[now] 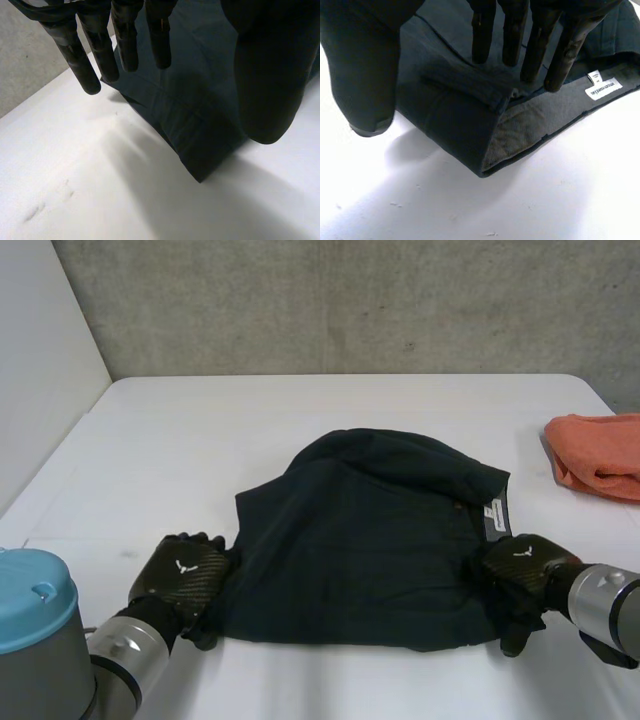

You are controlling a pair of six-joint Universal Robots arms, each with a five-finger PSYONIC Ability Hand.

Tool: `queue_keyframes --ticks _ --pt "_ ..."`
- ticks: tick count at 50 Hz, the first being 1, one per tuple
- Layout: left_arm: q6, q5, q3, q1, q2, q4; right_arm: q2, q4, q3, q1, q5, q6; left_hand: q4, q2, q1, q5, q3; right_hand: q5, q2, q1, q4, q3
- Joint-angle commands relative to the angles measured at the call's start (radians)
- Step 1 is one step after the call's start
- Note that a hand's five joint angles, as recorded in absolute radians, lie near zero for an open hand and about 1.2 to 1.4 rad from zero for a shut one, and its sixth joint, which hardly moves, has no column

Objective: Fold the laundry.

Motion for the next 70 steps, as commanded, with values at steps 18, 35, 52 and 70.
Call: queue_keyframes --ticks 18,35,52,70 --pt "0.0 0.003 0.036 -0.006 -0.116 0.047 -0.078 -0.16 0.025 -0.001 -0.007 0.137 0.083 0.073 0.062 0.084 0.075 0.972 0.983 1.024 0.963 0.966" --pt "-0.002 0.001 0.071 -0.021 -0.177 0.048 -0.197 -0.162 0.031 0.038 -0.009 0.222 0.507 0.497 0.486 0.509 0.499 0.972 0.983 1.024 0.963 0.966" --pt "0.003 -0.051 0.303 -0.012 0.229 0.022 -0.386 -0.032 -0.279 0.027 -0.001 0.15 1.01 1.0 0.989 1.012 1.002 0.972 0.983 1.024 0.963 0.966" --pt "-0.001 -0.048 0.614 -0.01 -0.031 -0.142 0.014 0.326 -0.768 0.099 0.071 -0.062 1.01 1.0 0.989 1.012 1.002 0.972 0.983 1.024 0.963 0.966"
